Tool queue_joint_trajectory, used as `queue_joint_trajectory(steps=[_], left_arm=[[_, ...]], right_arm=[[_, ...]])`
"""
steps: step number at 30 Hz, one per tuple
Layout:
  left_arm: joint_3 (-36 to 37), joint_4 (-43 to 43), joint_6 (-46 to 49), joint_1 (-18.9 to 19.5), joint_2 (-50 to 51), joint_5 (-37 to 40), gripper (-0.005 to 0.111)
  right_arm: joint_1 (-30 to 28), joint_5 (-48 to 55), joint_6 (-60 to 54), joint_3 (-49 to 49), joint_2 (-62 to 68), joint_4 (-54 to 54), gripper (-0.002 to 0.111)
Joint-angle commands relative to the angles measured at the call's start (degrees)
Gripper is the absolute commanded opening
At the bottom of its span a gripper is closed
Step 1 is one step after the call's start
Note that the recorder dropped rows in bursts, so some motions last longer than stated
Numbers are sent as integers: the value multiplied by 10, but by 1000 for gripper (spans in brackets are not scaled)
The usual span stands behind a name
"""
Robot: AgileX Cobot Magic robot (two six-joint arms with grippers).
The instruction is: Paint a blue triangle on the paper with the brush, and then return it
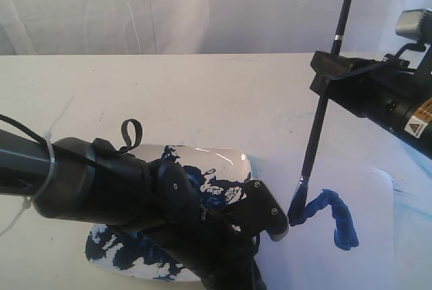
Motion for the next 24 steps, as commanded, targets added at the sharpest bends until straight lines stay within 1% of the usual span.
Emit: queue_joint_trajectory(steps=[1,10,24], left_arm=[[7,1,0,-1,4,14,0],[7,1,0,-1,4,14,0],[7,1,0,-1,4,15,0]], right_arm=[[0,-17,-20,3,20,41,0],[0,-21,-22,3,53,60,0],[0,-23,-21,3,56,80,0]])
